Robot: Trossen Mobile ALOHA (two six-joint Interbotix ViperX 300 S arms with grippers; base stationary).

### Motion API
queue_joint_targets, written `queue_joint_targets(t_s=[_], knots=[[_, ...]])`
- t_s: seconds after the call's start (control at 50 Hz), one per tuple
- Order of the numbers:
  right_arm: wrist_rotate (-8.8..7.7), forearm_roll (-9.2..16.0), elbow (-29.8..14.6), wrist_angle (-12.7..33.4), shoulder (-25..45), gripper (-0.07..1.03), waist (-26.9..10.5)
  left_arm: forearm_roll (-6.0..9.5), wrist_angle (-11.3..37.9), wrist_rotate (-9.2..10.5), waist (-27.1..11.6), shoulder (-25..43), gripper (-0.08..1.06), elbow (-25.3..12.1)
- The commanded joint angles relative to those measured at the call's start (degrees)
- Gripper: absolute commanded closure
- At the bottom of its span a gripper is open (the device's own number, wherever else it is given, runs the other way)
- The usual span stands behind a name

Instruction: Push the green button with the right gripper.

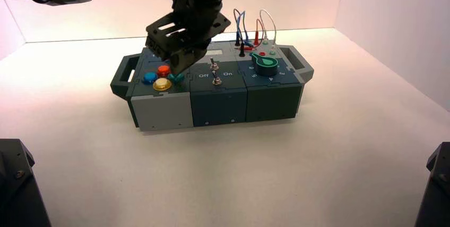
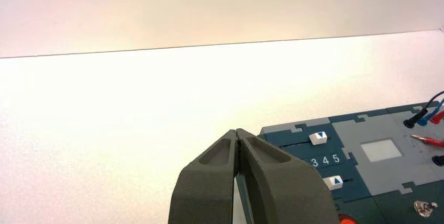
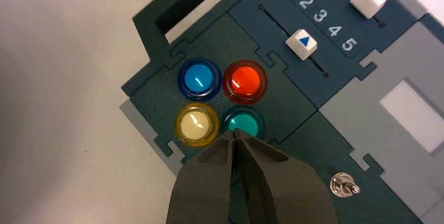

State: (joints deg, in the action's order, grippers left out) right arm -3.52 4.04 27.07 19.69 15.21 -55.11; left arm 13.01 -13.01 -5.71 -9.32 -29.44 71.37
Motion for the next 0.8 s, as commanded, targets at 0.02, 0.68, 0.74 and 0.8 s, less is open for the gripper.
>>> queue_joint_targets(t_s=[0.02, 0.68, 0.74, 0.8], knots=[[-0.26, -0.3, -2.3, 0.5, -0.2, 0.99, -0.4, -0.09, -0.5, -0.09, 0.4, -0.4, 1.01, -1.7], [-0.18, -2.3, -1.2, 3.0, -6.2, 0.99, -0.1, -0.09, -0.5, -0.18, 0.4, -0.5, 1.01, -1.6], [-0.18, -2.4, -1.2, 3.0, -6.9, 0.99, -0.1, -0.09, -0.5, -0.18, 0.4, -0.5, 1.01, -1.6], [-0.18, -2.4, -1.3, 3.0, -7.3, 0.99, -0.1, -0.09, -0.5, -0.18, 0.4, -0.6, 1.01, -1.7]])
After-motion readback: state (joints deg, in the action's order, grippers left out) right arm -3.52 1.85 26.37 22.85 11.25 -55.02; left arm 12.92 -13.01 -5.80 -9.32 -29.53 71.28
